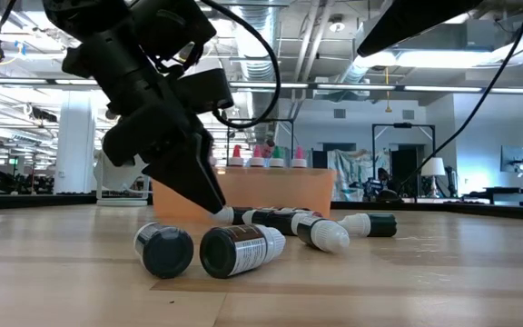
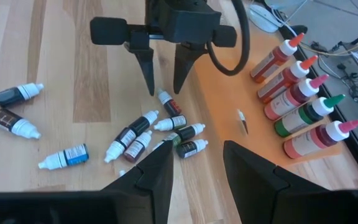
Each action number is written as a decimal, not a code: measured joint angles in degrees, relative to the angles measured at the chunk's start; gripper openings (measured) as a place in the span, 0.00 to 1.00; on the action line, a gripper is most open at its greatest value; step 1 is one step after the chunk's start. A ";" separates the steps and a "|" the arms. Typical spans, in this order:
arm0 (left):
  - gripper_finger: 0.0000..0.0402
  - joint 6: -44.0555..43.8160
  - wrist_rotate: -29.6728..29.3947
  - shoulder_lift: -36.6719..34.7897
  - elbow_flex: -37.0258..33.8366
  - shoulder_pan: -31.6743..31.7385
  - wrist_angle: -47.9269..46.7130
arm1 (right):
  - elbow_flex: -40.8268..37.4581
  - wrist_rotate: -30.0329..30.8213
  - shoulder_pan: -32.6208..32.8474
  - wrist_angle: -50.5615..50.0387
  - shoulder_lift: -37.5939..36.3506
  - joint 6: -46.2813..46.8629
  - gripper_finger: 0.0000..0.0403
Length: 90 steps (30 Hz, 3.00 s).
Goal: Pick & Place food coloring
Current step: Adjust the orange bin
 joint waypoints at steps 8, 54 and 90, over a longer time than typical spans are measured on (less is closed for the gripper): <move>0.43 -0.17 -2.85 0.12 -0.09 -0.36 -0.01 | 0.00 0.00 0.00 0.00 0.00 -0.19 0.33; 0.43 13.22 -6.72 0.14 -0.07 14.35 4.14 | -0.02 -0.02 -1.16 -0.02 0.00 -0.23 0.33; 0.43 13.37 -0.41 0.14 -0.07 20.83 15.57 | -0.02 -0.11 -1.88 0.00 0.00 -0.19 0.33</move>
